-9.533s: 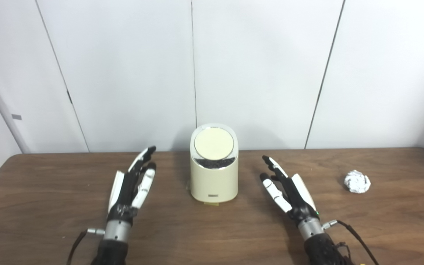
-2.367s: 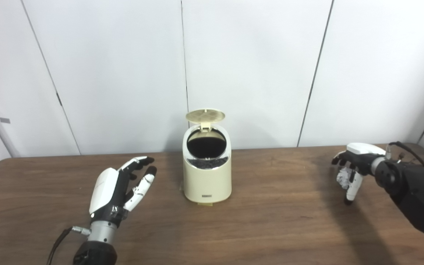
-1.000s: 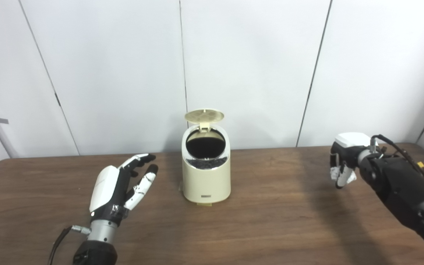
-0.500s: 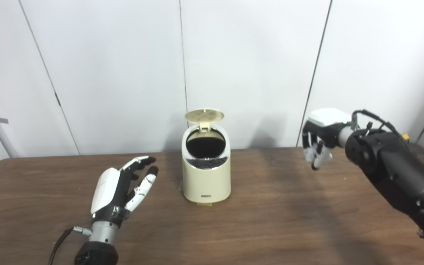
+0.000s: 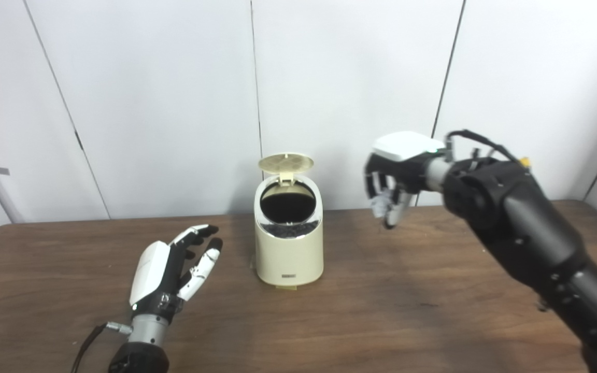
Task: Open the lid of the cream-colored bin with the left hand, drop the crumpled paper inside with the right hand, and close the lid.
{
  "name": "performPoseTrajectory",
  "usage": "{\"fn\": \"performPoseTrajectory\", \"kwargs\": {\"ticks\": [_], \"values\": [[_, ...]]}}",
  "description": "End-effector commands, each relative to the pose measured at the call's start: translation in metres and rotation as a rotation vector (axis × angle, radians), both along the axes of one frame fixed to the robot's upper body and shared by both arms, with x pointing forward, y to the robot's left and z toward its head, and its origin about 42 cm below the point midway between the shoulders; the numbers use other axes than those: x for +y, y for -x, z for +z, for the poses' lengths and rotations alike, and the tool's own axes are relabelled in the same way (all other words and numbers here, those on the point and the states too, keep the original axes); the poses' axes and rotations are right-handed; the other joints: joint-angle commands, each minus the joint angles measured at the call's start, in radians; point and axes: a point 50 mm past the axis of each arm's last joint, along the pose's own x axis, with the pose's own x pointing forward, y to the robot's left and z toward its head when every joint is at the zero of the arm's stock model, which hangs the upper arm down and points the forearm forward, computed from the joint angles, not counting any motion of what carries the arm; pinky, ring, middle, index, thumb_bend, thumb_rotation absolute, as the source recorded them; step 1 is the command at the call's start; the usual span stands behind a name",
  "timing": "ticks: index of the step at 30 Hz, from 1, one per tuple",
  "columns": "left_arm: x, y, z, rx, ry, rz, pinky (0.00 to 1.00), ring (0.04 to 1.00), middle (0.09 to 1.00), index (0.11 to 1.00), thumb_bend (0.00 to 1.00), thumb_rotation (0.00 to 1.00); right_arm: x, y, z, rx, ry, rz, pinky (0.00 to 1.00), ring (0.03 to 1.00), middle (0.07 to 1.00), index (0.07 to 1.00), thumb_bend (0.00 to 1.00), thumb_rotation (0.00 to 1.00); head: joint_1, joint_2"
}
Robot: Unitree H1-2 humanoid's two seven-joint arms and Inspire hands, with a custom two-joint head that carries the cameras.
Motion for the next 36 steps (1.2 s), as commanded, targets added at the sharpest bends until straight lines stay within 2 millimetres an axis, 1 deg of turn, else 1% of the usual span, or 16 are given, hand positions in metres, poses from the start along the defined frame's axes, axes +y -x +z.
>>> {"fn": "performPoseTrajectory", "kwargs": {"ticks": [1,2,3,5,9,12,14,16,17,19,22,23,25,31,34,36], "values": [[-0.001,-0.011,0.019,-0.040,0.057,-0.013,0.73,0.819,0.842,0.839,0.53,1.00,0.014,0.004,0.042,-0.113,0.005,0.016,0.49,0.515,0.505,0.471,0.52,0.00,-0.001,0.001],[-0.001,-0.012,0.018,-0.029,0.073,-0.016,0.73,0.822,0.846,0.844,0.53,1.00,0.019,0.005,0.043,-0.110,-0.017,0.036,0.39,0.491,0.496,0.474,0.53,0.00,0.000,0.000],[0.000,-0.012,0.016,-0.020,0.082,-0.016,0.73,0.823,0.849,0.847,0.52,1.00,0.024,0.006,0.044,-0.109,-0.031,0.053,0.28,0.360,0.432,0.484,0.53,0.00,0.002,-0.001],[0.000,-0.012,0.013,-0.016,0.102,-0.014,0.73,0.823,0.850,0.850,0.50,1.00,0.033,0.007,0.044,-0.110,-0.039,0.075,0.33,0.383,0.410,0.489,0.53,0.00,0.004,-0.001],[0.002,-0.013,0.007,-0.005,0.160,-0.008,0.72,0.823,0.837,0.838,0.28,1.00,0.051,0.008,0.041,-0.130,-0.038,0.103,0.20,0.288,0.393,0.494,0.52,0.00,0.006,0.000],[0.002,-0.013,0.004,0.010,0.173,-0.002,0.73,0.829,0.840,0.841,0.23,0.97,0.059,0.009,0.040,-0.132,-0.056,0.123,0.18,0.258,0.438,0.488,0.53,0.00,0.007,0.001],[0.002,-0.013,0.004,0.012,0.174,-0.001,0.73,0.830,0.841,0.842,0.23,0.96,0.063,0.009,0.038,-0.153,-0.062,0.136,0.17,0.246,0.462,0.483,0.53,0.00,0.007,0.002],[0.002,-0.013,0.004,0.013,0.173,0.000,0.73,0.835,0.845,0.848,0.23,0.95,0.067,0.007,0.034,-0.183,-0.071,0.150,0.14,0.191,0.467,0.482,0.53,0.00,0.008,0.001],[0.002,-0.013,0.004,0.013,0.171,0.000,0.74,0.835,0.846,0.850,0.23,0.95,0.069,0.006,0.032,-0.193,-0.080,0.153,0.19,0.230,0.469,0.481,0.53,0.00,0.008,0.003],[0.002,-0.012,0.004,0.013,0.165,0.003,0.74,0.836,0.847,0.852,0.24,0.95,0.071,0.005,0.029,-0.202,-0.099,0.153,0.28,0.316,0.415,0.490,0.53,0.00,0.009,0.003],[0.001,-0.012,0.005,0.009,0.157,0.008,0.73,0.833,0.843,0.847,0.25,0.96,0.074,0.003,0.025,-0.213,-0.126,0.162,0.19,0.261,0.393,0.495,0.53,0.00,0.011,0.003],[0.001,-0.012,0.005,0.010,0.157,0.008,0.73,0.834,0.845,0.848,0.26,0.96,0.075,0.002,0.024,-0.210,-0.133,0.166,0.17,0.249,0.431,0.487,0.53,0.00,0.012,0.003],[0.001,-0.012,0.005,0.011,0.155,0.008,0.73,0.833,0.845,0.849,0.27,0.97,0.077,0.000,0.022,-0.206,-0.147,0.177,0.20,0.280,0.407,0.494,0.53,0.00,0.013,0.003],[-0.001,-0.011,0.007,0.012,0.144,0.007,0.73,0.831,0.846,0.852,0.29,0.99,0.082,-0.009,0.014,-0.204,-0.183,0.210,0.18,0.250,0.389,0.496,0.52,0.00,0.015,0.004],[-0.002,-0.010,0.008,0.009,0.138,0.007,0.73,0.827,0.843,0.851,0.29,0.99,0.085,-0.012,0.009,-0.232,-0.189,0.233,0.21,0.295,0.408,0.495,0.53,0.00,0.016,0.003],[-0.002,-0.010,0.008,0.010,0.140,0.005,0.73,0.825,0.843,0.851,0.29,0.97,0.086,-0.013,0.006,-0.247,-0.200,0.244,0.23,0.352,0.459,0.511,0.52,0.00,0.018,0.003]]}}
